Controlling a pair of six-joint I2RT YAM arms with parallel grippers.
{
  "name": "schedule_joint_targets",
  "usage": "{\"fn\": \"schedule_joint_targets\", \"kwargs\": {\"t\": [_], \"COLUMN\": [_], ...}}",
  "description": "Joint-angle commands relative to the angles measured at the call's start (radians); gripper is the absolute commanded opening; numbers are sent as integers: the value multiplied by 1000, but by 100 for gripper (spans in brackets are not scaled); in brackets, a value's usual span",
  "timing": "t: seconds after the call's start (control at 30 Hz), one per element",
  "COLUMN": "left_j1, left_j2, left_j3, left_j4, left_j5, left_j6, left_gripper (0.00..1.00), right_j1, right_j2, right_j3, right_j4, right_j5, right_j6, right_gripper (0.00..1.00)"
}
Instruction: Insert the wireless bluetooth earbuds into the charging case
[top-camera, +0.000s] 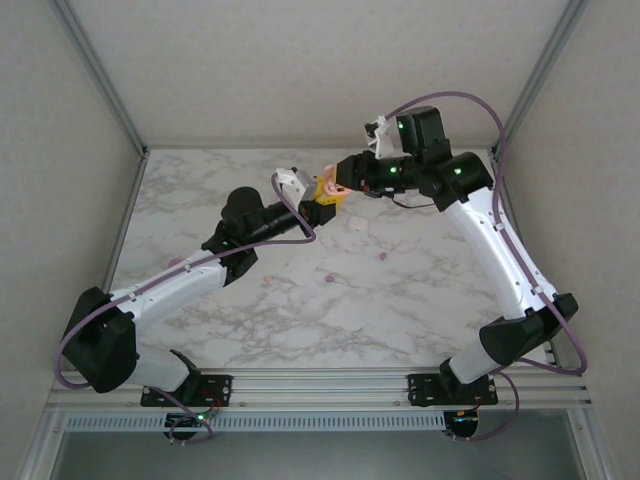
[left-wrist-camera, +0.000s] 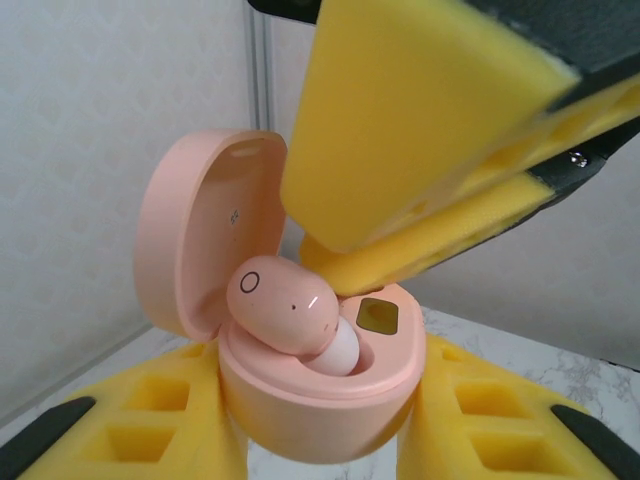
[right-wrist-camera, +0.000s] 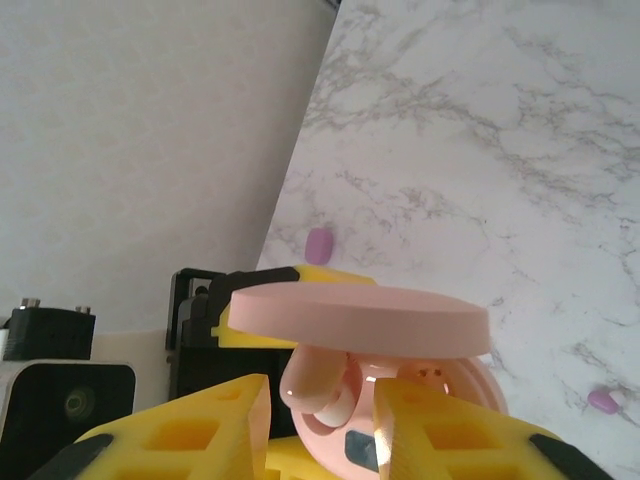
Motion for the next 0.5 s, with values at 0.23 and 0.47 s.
{"fn": "schedule_joint_targets", "kwargs": {"t": [0.23,0.47], "left_j1": [-9,-9], "left_j2": [-13,-16], "left_j3": [52,50], "left_j4": [42,45], "left_j5": [7,1], "left_j6": [18,18], "left_gripper": [20,20], "right_j1": [32,54], "right_j2": [55,89], "right_j3": [82,131], "right_j4": [-44,-106], "right_j5": [69,109], "right_j6": [-9,-31], "right_gripper": [32,31]}}
